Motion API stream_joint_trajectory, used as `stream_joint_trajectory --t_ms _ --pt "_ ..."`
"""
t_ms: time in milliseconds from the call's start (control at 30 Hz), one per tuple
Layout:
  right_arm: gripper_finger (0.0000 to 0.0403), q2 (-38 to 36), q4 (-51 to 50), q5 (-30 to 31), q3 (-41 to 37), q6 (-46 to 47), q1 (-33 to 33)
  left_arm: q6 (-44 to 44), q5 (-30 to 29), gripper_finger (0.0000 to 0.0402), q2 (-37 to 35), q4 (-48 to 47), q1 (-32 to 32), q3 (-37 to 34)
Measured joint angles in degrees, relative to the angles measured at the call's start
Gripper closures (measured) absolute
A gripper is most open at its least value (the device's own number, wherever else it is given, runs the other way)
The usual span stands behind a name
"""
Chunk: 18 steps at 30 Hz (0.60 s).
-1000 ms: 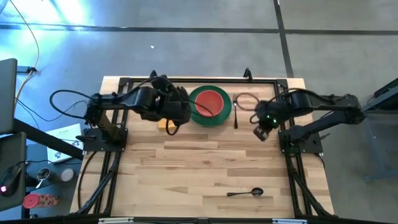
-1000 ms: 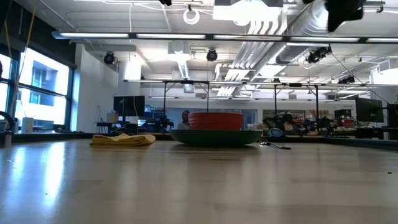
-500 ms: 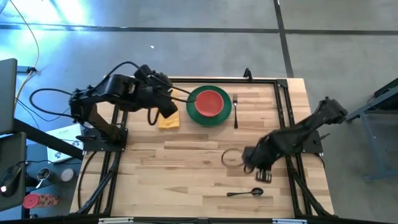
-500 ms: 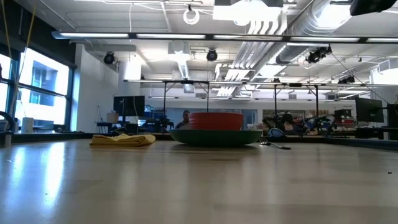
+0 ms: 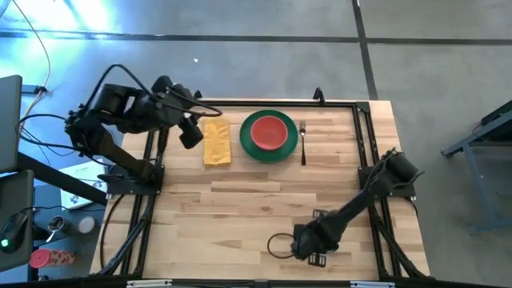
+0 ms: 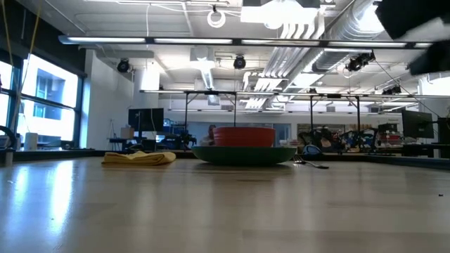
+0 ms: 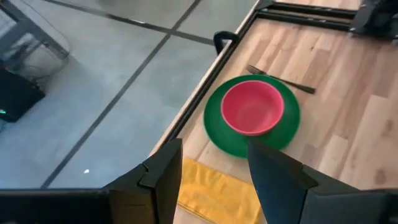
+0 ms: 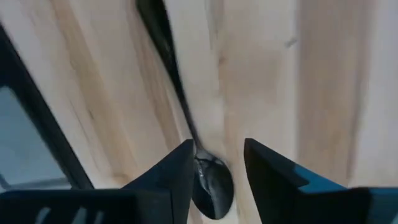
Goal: Set table place
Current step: Put the black spoon into the orange bowl
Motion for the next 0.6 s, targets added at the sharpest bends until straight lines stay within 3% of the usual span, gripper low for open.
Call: stream_joint_trajectory --t_ms 200,600 --pt "0.0268 4.8 4.2 -2.8 0.0 1.2 2.3 0.0 1.1 0.0231 -1.1 0.0 0.0 0.0" --pt "0.0268 8.1 5.3 2.0 0.2 -5.1 2.6 0.5 3.0 0.0231 -0.9 0.0 0.0 -1.6"
